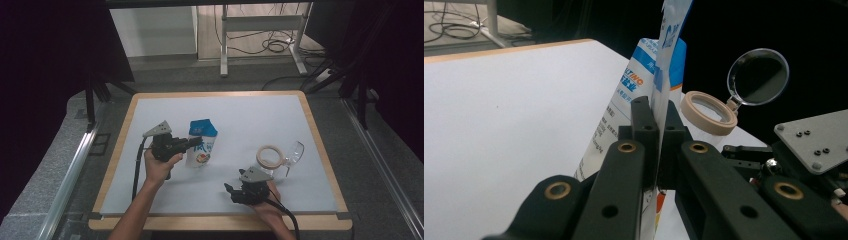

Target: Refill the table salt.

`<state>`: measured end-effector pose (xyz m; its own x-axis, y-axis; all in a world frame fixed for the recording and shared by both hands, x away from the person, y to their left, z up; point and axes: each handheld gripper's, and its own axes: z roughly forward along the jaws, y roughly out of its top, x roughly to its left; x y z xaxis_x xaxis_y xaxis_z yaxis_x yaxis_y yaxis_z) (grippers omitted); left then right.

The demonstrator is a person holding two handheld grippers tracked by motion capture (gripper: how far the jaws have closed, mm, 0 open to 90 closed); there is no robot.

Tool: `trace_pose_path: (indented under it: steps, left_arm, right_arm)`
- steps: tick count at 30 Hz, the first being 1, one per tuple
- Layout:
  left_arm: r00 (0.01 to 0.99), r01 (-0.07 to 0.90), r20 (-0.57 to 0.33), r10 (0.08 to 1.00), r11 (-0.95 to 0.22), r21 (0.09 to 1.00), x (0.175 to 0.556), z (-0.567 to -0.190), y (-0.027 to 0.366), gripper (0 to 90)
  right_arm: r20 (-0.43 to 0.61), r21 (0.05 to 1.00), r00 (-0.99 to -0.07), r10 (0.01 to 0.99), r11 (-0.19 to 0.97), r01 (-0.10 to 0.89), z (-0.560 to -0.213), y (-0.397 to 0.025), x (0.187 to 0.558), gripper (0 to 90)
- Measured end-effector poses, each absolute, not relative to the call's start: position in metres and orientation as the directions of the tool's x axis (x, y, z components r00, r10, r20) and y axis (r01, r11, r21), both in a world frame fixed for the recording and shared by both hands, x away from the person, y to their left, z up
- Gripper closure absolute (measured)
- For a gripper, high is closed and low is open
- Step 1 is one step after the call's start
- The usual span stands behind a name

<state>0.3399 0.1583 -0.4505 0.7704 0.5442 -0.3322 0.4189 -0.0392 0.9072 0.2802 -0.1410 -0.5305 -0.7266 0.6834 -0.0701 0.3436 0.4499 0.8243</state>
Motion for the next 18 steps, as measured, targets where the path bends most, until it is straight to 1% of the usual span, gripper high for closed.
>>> trace_pose_path:
  steps: [10,18]
  left_arm:
    - [0.790,0.418,-0.336,0.513,-0.049,0.907,0.335,-0.448,0.144,90.0]
    - [0.794,0.419,-0.337,0.506,-0.055,0.906,0.334,-0.450,0.136,90.0]
  right_arm:
    - [-0.091,0.827,-0.724,0.684,0.457,0.328,-0.530,-0.139,0.279,28.6]
    - [-0.092,0.826,-0.720,0.688,0.456,0.330,-0.530,-0.140,0.280,28.5]
